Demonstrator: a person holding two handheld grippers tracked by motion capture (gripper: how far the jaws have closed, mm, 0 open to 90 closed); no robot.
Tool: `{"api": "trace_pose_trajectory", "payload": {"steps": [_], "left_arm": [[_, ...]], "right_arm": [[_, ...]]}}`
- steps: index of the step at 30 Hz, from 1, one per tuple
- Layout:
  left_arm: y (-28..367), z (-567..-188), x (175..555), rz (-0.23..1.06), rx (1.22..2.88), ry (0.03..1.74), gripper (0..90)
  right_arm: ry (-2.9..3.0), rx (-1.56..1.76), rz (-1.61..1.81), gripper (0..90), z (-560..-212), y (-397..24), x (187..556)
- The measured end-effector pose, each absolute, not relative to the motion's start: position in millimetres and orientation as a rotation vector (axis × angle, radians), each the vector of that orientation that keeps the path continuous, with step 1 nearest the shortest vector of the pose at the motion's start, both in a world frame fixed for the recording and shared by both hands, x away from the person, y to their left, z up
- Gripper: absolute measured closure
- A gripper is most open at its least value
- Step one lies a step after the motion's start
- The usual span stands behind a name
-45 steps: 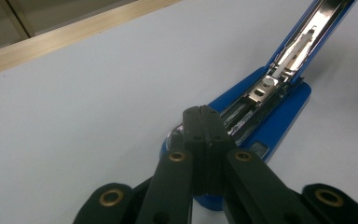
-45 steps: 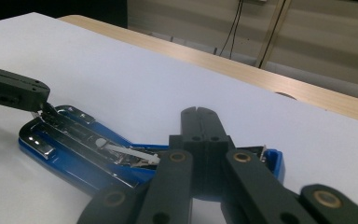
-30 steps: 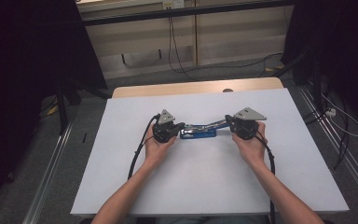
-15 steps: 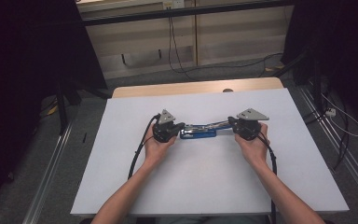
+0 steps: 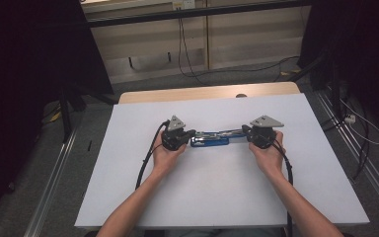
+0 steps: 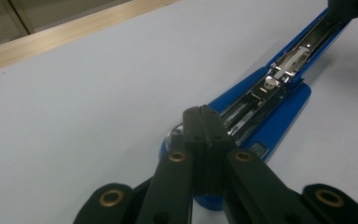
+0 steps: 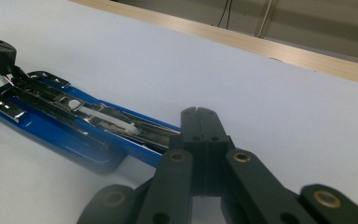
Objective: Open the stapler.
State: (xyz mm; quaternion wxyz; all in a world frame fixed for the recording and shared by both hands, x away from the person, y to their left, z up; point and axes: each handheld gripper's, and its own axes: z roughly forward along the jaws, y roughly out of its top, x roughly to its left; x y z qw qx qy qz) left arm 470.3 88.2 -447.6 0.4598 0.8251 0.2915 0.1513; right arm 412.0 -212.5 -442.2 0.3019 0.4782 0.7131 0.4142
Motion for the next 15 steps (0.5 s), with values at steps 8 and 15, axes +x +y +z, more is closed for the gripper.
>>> {"api": "trace_pose_trajectory", "payload": {"steps": [8, 15], "left_arm": [[87.8, -447.3, 469.9, 0.381, 2.037, 0.713, 90.0], [87.5, -447.1, 469.3, 0.386, 2.031, 0.714, 90.0]], "right_arm": [[1.905, 1.274, 1.093, 90.0, -444.3, -211.7, 413.3], [1.905, 1.248, 1.1, 90.0, -442.9, -210.7, 413.9]]}}
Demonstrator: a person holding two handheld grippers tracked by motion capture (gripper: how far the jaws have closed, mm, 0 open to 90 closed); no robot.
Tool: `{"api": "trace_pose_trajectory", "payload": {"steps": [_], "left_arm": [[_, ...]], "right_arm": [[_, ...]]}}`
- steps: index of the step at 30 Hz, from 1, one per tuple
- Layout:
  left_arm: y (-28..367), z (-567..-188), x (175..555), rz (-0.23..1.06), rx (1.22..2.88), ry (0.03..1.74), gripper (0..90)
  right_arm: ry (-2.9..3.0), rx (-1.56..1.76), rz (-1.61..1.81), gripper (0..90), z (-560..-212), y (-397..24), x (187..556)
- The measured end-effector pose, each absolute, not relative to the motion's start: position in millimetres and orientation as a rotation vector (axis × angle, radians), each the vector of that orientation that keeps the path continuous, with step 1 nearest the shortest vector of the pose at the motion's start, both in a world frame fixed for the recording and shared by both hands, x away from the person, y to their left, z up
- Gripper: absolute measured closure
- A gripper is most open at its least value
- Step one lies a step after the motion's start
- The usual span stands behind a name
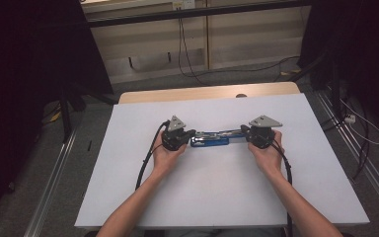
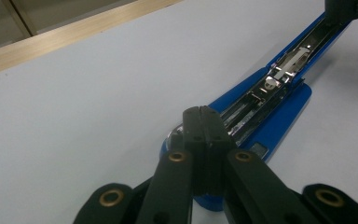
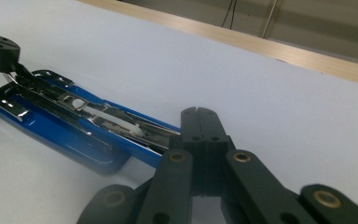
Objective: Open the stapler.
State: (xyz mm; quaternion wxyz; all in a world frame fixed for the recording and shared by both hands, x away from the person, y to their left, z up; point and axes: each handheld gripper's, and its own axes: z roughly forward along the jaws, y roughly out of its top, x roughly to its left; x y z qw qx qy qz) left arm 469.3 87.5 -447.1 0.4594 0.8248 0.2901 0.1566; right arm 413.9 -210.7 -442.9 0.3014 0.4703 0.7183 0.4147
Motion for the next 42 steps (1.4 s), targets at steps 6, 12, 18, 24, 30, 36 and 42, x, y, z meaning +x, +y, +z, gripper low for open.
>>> {"api": "trace_pose_trajectory", "payload": {"steps": [6, 12, 18, 24, 30, 36, 42], "left_arm": [[89, -444, 470, 0.376, 2.012, 0.704, 90.0], [90, -440, 470, 0.389, 2.017, 0.703, 90.0], [91, -433, 466, 0.373, 1.975, 0.699, 89.8], [89, -432, 463, 0.369, 1.972, 0.705, 78.1], [92, -427, 459, 0.374, 1.951, 0.709, 63.8], [94, -425, 456, 0.388, 1.939, 0.725, 45.8], [97, -425, 453, 0.41, 1.955, 0.743, 29.2]], "right_arm": [[1.899, 1.246, 1.132, 90.0, -441, -211, 414], [1.889, 1.238, 1.189, 90.0, -439, -213, 413], [1.873, 1.23, 1.234, 90.0, -437, -216, 413], [1.869, 1.207, 1.263, 84.1, -434, -216, 411], [1.85, 1.224, 1.295, 66.2, -432, -217, 410], [1.856, 1.248, 1.267, 43.8, -432, -217, 409], [1.841, 1.241, 1.293, 25.6, -430, -217, 406]]}}
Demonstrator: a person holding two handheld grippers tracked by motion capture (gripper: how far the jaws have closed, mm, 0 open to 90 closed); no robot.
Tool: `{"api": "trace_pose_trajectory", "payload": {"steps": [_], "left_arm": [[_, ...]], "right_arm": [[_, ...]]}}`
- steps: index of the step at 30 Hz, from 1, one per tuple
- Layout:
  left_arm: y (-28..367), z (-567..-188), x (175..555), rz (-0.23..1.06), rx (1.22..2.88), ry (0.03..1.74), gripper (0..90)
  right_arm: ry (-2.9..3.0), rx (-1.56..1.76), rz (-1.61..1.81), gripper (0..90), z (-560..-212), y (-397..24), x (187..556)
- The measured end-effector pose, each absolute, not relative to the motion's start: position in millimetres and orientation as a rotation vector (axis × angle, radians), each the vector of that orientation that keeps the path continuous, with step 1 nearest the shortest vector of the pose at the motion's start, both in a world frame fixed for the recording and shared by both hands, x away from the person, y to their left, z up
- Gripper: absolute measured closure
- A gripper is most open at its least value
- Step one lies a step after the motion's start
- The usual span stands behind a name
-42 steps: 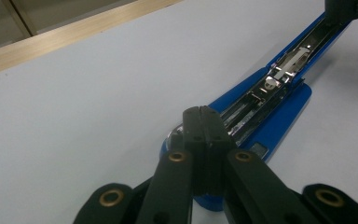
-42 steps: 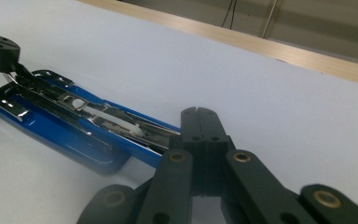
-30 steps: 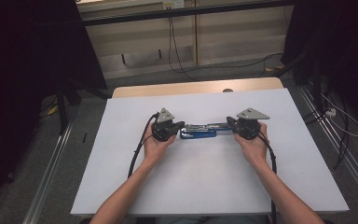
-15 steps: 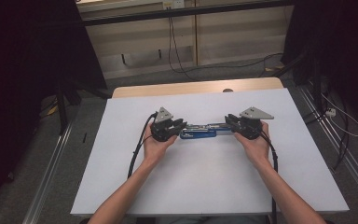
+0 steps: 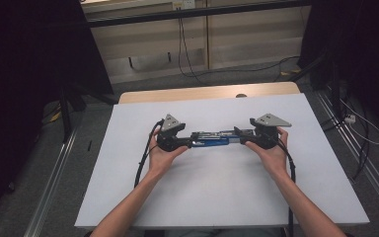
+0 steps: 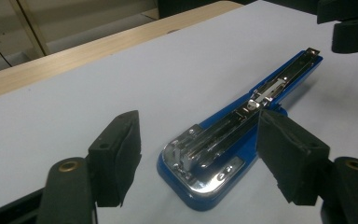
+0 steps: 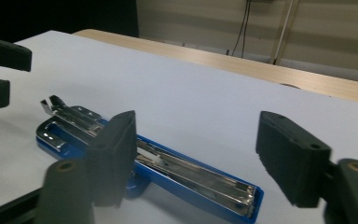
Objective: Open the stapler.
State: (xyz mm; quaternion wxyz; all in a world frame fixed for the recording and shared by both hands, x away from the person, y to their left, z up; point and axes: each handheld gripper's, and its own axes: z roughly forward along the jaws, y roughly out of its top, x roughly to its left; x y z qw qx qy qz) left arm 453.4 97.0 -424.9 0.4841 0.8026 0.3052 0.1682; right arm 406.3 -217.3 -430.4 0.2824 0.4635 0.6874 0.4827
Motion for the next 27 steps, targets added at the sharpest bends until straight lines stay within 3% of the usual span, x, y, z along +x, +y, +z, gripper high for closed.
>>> {"api": "trace_pose_trajectory", "payload": {"steps": [8, 11, 27], "left_arm": [[104, -422, 451, 0.434, 1.947, 0.781, 2.2], [109, -422, 448, 0.419, 1.942, 0.799, 3.7], [142, -421, 412, 0.424, 1.938, 0.84, 5.8]], "right_arm": [[1.84, 1.234, 1.304, 10.4, -430, -221, 402], [1.835, 1.224, 1.305, 6.5, -428, -224, 397], [1.853, 1.216, 1.308, 7.1, -430, -236, 379]]}}
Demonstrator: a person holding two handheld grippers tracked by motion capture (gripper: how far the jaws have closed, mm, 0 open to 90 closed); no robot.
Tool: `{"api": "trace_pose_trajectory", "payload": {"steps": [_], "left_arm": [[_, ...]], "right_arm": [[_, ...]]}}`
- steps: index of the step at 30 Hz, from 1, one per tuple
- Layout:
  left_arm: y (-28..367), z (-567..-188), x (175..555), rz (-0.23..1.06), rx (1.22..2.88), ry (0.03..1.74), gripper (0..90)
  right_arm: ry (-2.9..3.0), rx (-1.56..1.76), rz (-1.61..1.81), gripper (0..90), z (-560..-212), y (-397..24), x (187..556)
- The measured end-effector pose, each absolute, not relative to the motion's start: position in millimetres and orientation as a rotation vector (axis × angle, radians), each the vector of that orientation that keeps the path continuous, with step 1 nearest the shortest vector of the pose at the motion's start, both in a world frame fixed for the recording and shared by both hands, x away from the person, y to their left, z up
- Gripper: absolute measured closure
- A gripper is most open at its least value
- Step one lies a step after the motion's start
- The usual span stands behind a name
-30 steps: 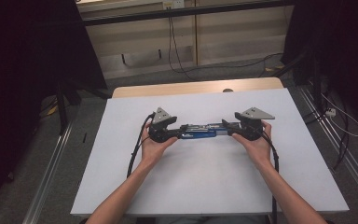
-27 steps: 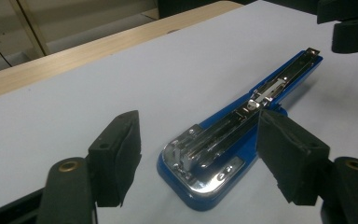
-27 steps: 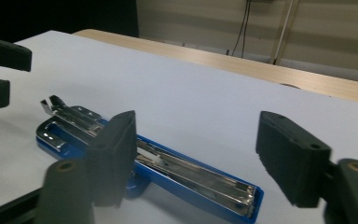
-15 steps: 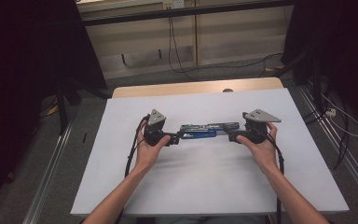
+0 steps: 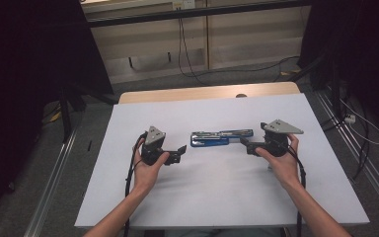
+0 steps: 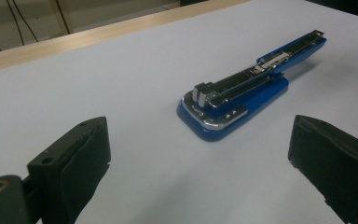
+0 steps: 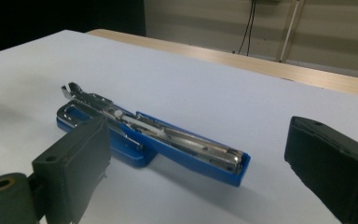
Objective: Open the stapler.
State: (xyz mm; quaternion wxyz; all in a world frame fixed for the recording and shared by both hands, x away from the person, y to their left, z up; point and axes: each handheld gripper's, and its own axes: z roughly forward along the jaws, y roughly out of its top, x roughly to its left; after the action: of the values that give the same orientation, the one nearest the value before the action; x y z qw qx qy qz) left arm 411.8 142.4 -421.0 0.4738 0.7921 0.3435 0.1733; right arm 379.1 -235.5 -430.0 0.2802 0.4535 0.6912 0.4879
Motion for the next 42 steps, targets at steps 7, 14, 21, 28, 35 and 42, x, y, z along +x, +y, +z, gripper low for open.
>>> {"api": "trace_pose_trajectory", "payload": {"steps": [7, 14, 21, 28, 35, 42], "left_arm": [[163, -423, 401, 0.456, 1.934, 0.865, 5.6], [178, -423, 383, 0.472, 1.942, 0.846, 5.6], [193, -422, 370, 0.462, 1.92, 0.854, 5.6], [206, -423, 358, 0.449, 1.903, 0.872, 5.1], [212, -423, 345, 0.474, 1.883, 0.889, 5.1], [212, -422, 334, 0.487, 1.889, 0.883, 5.1]], "right_arm": [[1.854, 1.22, 1.316, 8.2, -432, -244, 364], [1.843, 1.239, 1.323, 9.6, -431, -250, 356], [1.832, 1.249, 1.333, 11.0, -428, -253, 351], [1.832, 1.243, 1.329, 11.0, -429, -260, 339], [1.84, 1.27, 1.322, 12.7, -431, -267, 327], [1.84, 1.29, 1.29, 11.7, -431, -274, 315]]}}
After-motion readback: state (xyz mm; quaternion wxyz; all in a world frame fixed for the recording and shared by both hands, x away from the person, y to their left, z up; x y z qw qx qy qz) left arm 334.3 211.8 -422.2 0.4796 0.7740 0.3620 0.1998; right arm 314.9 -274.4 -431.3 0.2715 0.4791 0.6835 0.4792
